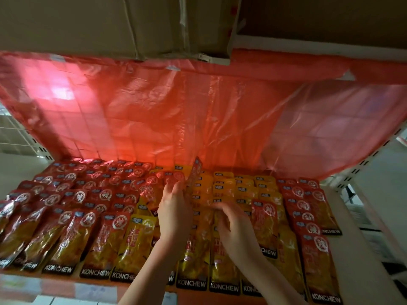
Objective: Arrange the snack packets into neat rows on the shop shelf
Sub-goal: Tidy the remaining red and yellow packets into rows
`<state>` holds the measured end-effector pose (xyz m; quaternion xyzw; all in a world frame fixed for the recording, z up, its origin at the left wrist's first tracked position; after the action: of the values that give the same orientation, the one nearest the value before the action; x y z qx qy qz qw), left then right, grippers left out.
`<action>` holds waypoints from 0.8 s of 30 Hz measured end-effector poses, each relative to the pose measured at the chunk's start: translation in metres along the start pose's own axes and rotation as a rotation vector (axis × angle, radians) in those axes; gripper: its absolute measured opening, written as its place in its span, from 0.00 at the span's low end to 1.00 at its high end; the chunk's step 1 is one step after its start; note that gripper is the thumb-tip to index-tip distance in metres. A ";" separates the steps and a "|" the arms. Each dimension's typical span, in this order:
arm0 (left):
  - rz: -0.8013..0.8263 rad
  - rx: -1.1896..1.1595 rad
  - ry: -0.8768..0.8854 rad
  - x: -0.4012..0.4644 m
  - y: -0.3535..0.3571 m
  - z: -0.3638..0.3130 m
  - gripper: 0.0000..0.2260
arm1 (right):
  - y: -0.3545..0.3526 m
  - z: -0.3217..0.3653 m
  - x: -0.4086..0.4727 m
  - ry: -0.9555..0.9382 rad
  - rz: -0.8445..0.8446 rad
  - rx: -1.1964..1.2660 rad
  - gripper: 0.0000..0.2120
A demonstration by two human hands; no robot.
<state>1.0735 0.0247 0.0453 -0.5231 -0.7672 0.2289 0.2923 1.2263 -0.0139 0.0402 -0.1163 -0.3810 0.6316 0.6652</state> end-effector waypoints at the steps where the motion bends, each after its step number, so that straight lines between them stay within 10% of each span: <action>1: 0.000 -0.065 -0.003 -0.001 -0.001 -0.003 0.17 | -0.005 0.000 0.000 -0.010 -0.036 0.007 0.13; 12: 0.357 -0.657 0.006 -0.053 0.042 -0.064 0.10 | -0.038 -0.072 -0.003 0.591 -0.106 0.903 0.28; 24: 0.490 -0.371 0.200 -0.085 0.096 -0.119 0.08 | -0.167 -0.139 -0.051 0.493 -0.454 0.524 0.14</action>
<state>1.2433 -0.0156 0.0507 -0.7565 -0.6144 0.0963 0.2023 1.4470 -0.0446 0.0328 -0.0040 -0.0531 0.4977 0.8657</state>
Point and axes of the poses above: each hand's wrist, its own x-axis towards the middle knuckle, its own y-axis out of the palm, z = x × y, the point moved 9 cm from there along x, towards the middle knuckle, and after that the axes turned 1 degree about -x, right-handed, at the moved point
